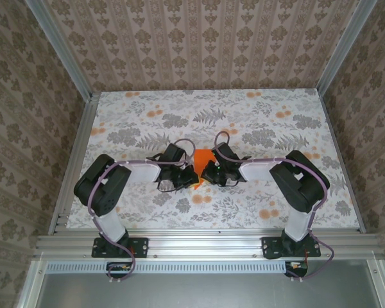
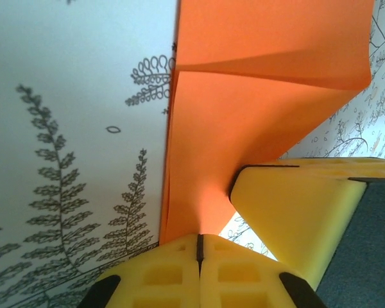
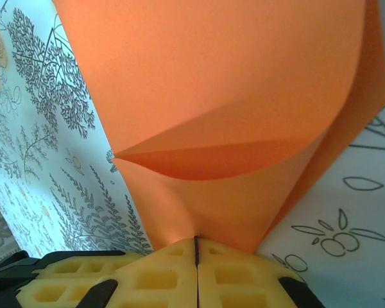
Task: Fold a paper plane with a square sheet of paper (pick it up from the middle)
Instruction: Third fold the triangle at the center of the table.
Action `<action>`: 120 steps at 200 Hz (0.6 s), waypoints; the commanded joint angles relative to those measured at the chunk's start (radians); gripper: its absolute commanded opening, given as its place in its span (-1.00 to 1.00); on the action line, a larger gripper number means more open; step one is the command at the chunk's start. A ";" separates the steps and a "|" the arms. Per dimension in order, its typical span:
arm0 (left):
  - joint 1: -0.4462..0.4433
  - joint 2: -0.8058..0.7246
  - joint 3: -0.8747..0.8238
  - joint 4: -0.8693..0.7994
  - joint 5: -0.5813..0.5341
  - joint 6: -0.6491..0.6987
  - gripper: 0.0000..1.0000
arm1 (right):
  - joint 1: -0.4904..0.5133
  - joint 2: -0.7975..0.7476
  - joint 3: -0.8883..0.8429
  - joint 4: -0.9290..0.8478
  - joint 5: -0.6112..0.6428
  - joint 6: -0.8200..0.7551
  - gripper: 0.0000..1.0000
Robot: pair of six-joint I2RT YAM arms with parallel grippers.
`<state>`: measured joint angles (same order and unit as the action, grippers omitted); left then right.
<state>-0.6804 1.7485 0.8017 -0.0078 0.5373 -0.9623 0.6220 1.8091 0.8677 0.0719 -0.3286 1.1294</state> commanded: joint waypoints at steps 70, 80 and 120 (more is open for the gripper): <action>-0.006 0.061 0.008 -0.333 -0.147 0.135 -0.96 | -0.136 0.079 0.038 -0.046 -0.052 -0.324 -0.83; -0.008 0.067 0.006 -0.342 -0.147 0.140 -0.96 | -0.151 0.080 0.048 -0.052 -0.058 -0.355 -0.83; -0.008 0.097 0.008 -0.366 -0.151 0.159 -0.97 | -0.208 0.101 0.104 -0.088 -0.073 -0.432 -0.81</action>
<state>-0.6888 1.7664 0.8646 -0.1310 0.4957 -0.8455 0.4667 1.8748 0.9337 0.0406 -0.4850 0.7906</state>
